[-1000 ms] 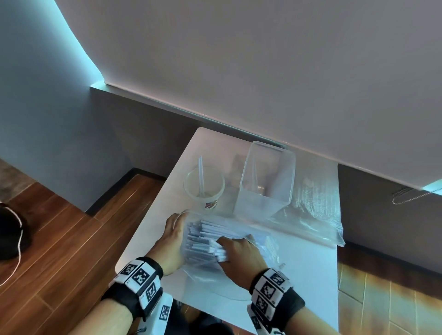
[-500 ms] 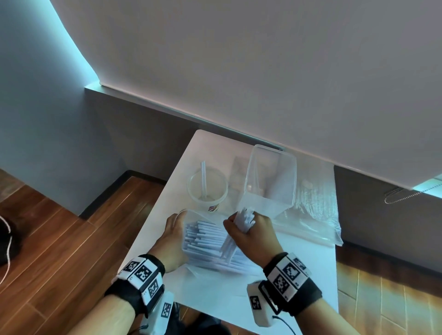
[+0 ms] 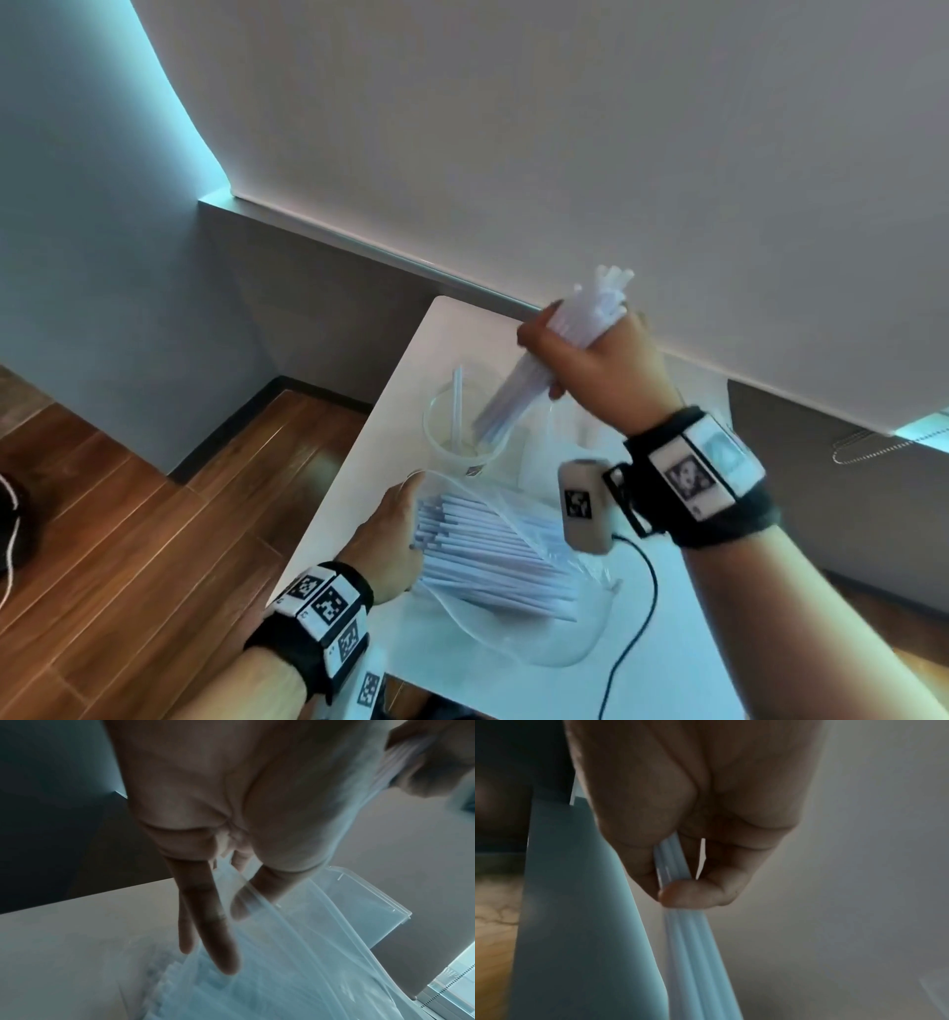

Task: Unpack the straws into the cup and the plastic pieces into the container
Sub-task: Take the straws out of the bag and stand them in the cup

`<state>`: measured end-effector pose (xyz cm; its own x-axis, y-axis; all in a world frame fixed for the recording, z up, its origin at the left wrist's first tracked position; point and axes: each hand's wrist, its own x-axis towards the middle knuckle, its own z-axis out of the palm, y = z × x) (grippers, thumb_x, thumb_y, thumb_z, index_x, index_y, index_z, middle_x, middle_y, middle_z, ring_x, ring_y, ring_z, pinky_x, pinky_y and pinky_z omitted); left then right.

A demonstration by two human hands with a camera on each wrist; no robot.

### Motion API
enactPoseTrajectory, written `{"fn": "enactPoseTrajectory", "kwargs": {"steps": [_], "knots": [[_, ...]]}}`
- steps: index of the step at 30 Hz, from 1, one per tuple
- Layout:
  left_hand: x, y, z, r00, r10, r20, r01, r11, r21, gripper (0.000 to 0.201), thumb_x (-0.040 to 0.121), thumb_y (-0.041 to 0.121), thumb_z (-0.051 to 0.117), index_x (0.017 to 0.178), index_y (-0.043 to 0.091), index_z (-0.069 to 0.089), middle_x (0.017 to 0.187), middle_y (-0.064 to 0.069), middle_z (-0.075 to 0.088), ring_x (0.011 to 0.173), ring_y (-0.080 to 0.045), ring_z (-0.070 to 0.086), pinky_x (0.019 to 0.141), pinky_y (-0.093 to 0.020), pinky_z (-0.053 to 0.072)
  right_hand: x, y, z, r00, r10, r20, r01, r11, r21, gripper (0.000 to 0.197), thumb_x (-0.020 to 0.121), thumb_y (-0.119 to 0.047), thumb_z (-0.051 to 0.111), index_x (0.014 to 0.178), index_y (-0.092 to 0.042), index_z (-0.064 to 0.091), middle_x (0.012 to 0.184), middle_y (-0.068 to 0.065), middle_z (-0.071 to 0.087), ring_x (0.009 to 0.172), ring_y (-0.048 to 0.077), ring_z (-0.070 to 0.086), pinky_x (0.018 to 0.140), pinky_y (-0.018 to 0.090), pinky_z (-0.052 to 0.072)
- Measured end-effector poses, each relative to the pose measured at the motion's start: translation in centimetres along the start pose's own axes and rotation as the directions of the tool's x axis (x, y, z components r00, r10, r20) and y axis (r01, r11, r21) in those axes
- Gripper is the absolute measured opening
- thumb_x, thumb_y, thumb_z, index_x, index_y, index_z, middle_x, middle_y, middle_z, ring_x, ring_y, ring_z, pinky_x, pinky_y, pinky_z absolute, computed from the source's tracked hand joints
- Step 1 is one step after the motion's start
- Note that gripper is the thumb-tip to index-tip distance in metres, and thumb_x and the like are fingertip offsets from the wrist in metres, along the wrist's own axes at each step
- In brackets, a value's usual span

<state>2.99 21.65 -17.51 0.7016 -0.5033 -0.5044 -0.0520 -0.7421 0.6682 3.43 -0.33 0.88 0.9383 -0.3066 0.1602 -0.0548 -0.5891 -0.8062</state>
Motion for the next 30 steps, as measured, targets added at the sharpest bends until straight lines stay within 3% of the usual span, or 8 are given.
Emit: {"fn": "enactPoseTrajectory", "kwargs": {"steps": [6,10,13,16,20,25,27,30], "knots": [[-0.1,0.1,-0.3,1.000,-0.008,0.000,0.008,0.999,0.041,0.088,0.085,-0.004,0.051,0.150,0.038,0.008,0.149,-0.001,0.032,0.130,-0.028,0.045,0.094,-0.042,0.054,4.9,2.3,4.8,0.984,0.150,0.095,-0.124,0.963,-0.238,0.025,0.083,-0.033,0.064,0.066,-0.015,0.062,0.054,0.002,0.065,0.060,0.015,0.068,0.073,0.033,0.057],[-0.2,0.1,-0.1,1.000,-0.002,0.005,0.001,0.999,0.052,0.088,0.087,-0.002,0.051,0.151,0.036,0.005,0.152,0.000,0.028,0.132,-0.029,0.043,0.095,-0.042,0.053,5.2,4.1,6.7,0.863,0.392,0.318,-0.228,0.865,-0.447,0.055,0.069,-0.066,0.072,0.071,-0.014,0.054,0.066,0.000,0.063,0.056,0.012,0.070,0.052,0.026,0.052],[-0.3,0.0,0.0,1.000,-0.007,0.005,0.006,0.999,0.044,0.090,0.086,-0.002,0.052,0.152,0.037,0.003,0.155,0.002,0.025,0.133,-0.030,0.043,0.095,-0.041,0.053,5.4,4.0,6.2,0.837,0.468,0.283,-0.339,0.850,-0.403,0.090,0.052,-0.079,0.073,0.103,-0.006,0.056,0.098,0.003,0.056,0.078,0.019,0.068,0.059,0.036,0.061],[-0.4,0.0,0.1,1.000,-0.007,0.009,0.007,0.999,0.035,0.092,0.085,-0.001,0.054,0.151,0.038,0.003,0.154,0.002,0.025,0.131,-0.030,0.044,0.093,-0.041,0.054,5.4,3.2,4.9,0.904,0.393,0.169,-0.287,0.850,-0.441,0.105,0.054,-0.089,0.059,0.124,-0.011,0.051,0.117,0.006,0.053,0.095,0.024,0.062,0.080,0.041,0.058],[-0.5,-0.1,0.2,1.000,0.007,-0.002,-0.007,0.999,0.035,0.092,0.085,0.000,0.058,0.152,0.034,0.006,0.153,0.001,0.027,0.128,-0.028,0.047,0.092,-0.040,0.054,2.0,2.0,4.5,0.988,0.050,0.144,0.001,0.942,-0.335,0.019,0.085,-0.019,0.060,0.101,-0.021,0.068,0.093,-0.004,0.069,0.075,0.011,0.057,0.083,0.030,0.049],[-0.3,-0.5,0.2,0.994,0.108,-0.018,-0.108,0.994,0.017,0.090,0.069,-0.008,0.048,0.138,0.046,0.025,0.138,0.003,0.040,0.107,-0.026,0.057,0.081,-0.043,0.057,-7.7,4.4,9.8,0.790,0.162,0.592,0.124,0.902,-0.413,0.033,0.080,-0.003,0.049,0.093,-0.020,0.074,0.099,0.005,0.072,0.091,0.025,0.065,0.086,0.032,0.052],[-0.4,-0.9,0.4,0.993,0.121,-0.009,-0.120,0.992,0.035,0.093,0.069,-0.007,0.054,0.142,0.042,0.022,0.143,0.002,0.037,0.116,-0.026,0.054,0.091,-0.043,0.054,-10.4,6.8,12.1,0.709,0.299,0.639,0.142,0.827,-0.544,0.032,0.086,-0.003,0.049,0.106,-0.018,0.069,0.112,0.009,0.067,0.103,0.030,0.061,0.089,0.034,0.050],[-0.8,-1.4,0.9,0.993,0.120,-0.011,-0.119,0.992,0.042,0.094,0.076,-0.001,0.059,0.150,0.033,0.011,0.153,0.001,0.026,0.130,-0.022,0.045,0.106,-0.040,0.045,-12.9,10.0,14.5,0.690,0.399,0.603,0.159,0.730,-0.665,0.030,0.089,0.002,0.050,0.116,-0.009,0.060,0.119,0.015,0.057,0.108,0.037,0.059,0.085,0.042,0.052]]}}
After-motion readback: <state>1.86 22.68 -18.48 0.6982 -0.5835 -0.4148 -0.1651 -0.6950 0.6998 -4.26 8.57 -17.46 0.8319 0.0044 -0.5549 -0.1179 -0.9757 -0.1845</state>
